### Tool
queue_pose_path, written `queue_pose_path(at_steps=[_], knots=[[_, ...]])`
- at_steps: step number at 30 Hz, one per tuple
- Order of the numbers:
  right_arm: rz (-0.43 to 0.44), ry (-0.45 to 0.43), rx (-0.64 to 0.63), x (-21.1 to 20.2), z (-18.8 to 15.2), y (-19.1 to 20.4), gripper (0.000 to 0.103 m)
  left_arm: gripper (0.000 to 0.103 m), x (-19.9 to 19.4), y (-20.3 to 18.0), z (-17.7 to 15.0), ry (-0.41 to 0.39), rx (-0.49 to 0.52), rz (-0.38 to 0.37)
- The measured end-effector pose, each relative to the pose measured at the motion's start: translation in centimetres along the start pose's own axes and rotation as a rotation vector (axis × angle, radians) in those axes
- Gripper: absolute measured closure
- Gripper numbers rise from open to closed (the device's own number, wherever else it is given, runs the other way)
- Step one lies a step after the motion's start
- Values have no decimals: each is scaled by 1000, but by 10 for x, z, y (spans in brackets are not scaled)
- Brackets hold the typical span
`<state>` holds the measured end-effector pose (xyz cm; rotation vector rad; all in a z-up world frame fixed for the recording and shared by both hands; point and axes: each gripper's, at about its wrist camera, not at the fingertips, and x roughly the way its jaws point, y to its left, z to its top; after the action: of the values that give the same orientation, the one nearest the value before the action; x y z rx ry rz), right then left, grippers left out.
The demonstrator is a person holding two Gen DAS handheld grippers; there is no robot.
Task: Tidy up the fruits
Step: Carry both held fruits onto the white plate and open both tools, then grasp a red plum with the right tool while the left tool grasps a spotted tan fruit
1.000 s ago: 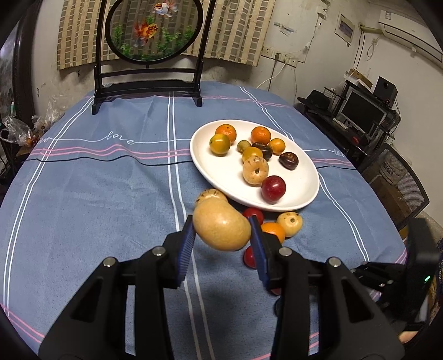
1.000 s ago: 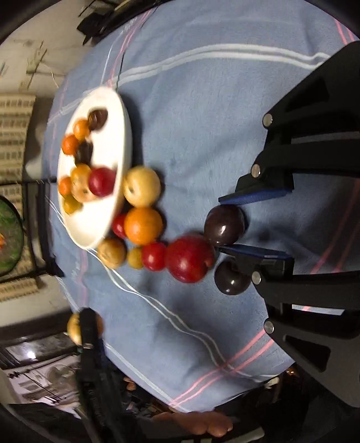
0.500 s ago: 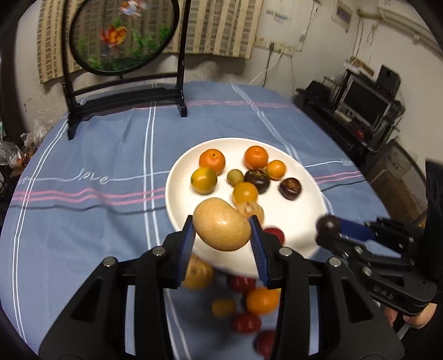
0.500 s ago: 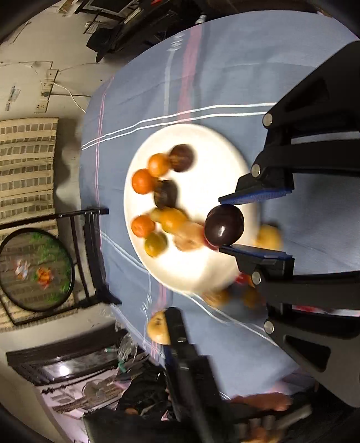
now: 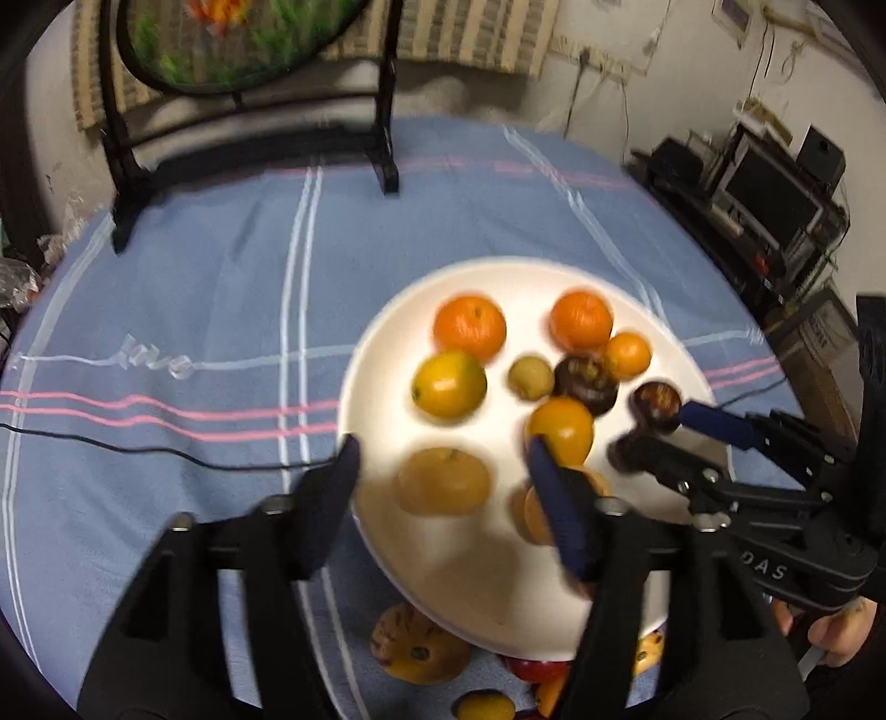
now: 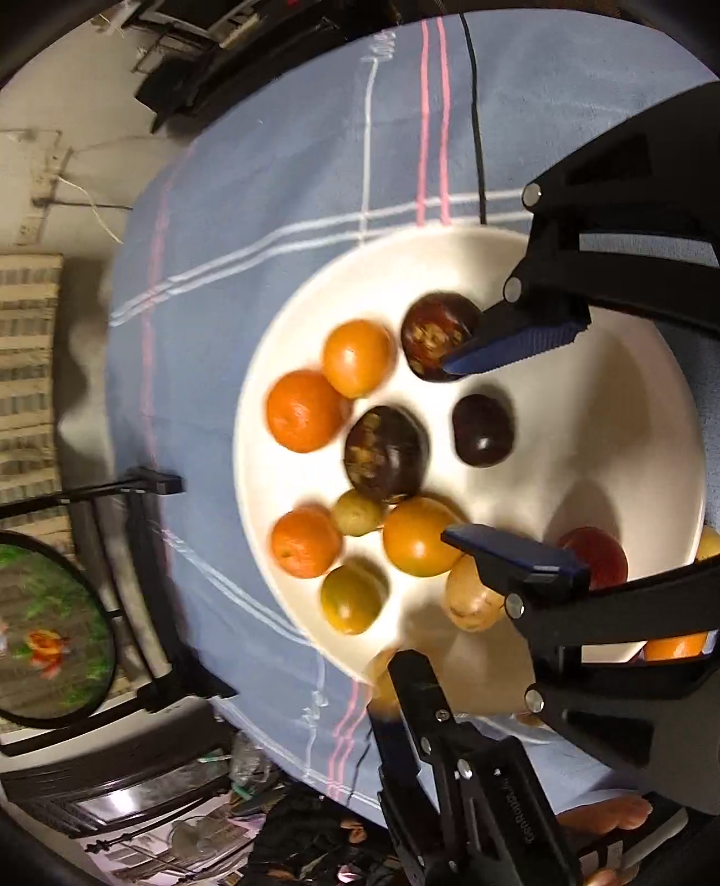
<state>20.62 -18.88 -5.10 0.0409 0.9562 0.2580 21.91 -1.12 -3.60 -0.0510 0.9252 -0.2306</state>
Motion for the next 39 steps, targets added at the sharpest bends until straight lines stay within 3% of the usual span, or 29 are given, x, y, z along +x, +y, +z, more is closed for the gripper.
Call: queue_pose_path(at_steps=[3, 5, 8, 11, 14, 19, 24, 31, 32, 33, 34, 39], knots=[[28, -29, -11, -32, -14, 3, 46, 33, -31, -1, -7, -51, 9, -14], [51, -48, -21, -53, -33, 7, 45, 24, -54, 0, -22, -83, 10, -23], [88, -80, -9, -82, -76, 8, 45, 23, -83, 1, -59, -118, 13, -9], [98, -91, 28, -92, -116, 8, 35, 22, -102, 3, -104, -159, 1, 24], [88, -58, 46, -91, -140, 11, 35, 22, -109, 9, -139, -157, -24, 32], [107, -47, 46, -94, -152, 18, 35, 22, -115, 16, -163, -130, -26, 41], [209, -16, -13, -92, -162, 52, 35, 22, -120, 27, -172, -125, -57, 52], [203, 31, -92, -61, -160, 90, 35, 21, -125, 39, -172, -132, -78, 48], [198, 34, -93, -56, -158, 92, 36, 19, -125, 39, -170, -131, -75, 45], [200, 44, -99, -49, -157, 93, 54, 18, -123, 37, -166, -130, -65, 42], [186, 43, -102, -45, -158, 94, 60, 17, -121, 36, -163, -129, -56, 44], [201, 0, -66, -63, -157, 80, 61, 16, -90, 24, -135, -86, 24, 72]])
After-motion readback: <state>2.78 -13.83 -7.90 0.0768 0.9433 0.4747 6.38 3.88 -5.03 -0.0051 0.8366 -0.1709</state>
